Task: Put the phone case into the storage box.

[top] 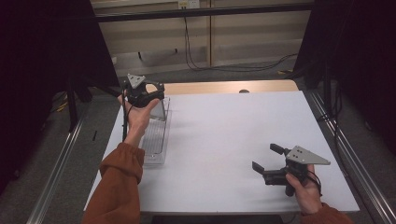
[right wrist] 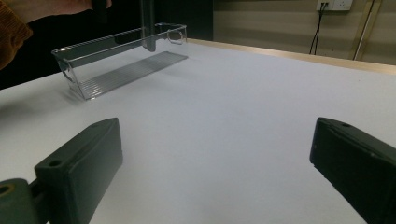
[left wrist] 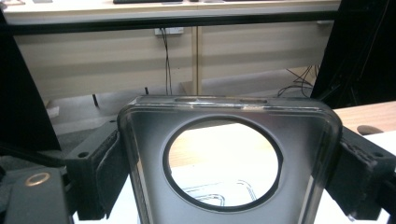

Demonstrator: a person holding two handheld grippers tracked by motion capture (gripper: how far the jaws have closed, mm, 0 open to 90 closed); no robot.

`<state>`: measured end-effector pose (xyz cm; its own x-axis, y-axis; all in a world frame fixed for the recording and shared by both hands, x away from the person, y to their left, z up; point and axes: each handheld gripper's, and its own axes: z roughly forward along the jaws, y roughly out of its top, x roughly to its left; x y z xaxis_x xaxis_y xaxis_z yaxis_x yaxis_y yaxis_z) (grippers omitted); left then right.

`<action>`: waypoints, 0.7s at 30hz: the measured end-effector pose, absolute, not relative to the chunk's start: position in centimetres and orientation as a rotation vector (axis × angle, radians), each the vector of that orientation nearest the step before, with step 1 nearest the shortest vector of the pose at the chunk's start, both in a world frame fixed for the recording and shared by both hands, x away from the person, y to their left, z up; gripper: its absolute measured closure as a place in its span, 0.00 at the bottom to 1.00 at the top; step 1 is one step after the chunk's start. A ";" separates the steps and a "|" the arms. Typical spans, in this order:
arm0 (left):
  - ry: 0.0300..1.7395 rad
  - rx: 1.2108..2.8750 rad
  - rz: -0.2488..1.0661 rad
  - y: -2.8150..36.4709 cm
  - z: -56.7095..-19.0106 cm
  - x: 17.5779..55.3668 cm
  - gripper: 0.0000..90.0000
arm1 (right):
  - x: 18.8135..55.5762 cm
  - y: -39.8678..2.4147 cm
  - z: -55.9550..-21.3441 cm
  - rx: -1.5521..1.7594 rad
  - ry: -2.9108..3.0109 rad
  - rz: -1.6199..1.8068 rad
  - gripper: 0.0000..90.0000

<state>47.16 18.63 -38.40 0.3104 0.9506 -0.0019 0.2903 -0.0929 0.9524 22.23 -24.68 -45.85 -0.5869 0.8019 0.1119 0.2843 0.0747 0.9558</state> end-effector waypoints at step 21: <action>1.193 1.607 0.886 18.0 -39.8 49.6 0.14 | 22.3 -24.6 -45.9 1.072 1.912 1.532 0.02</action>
<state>49.63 18.03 -39.79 0.2720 0.9620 0.0252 0.3023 -0.1103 0.9468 22.27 -24.63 -45.93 -0.5886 0.8005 0.1125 0.2848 0.0750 0.9556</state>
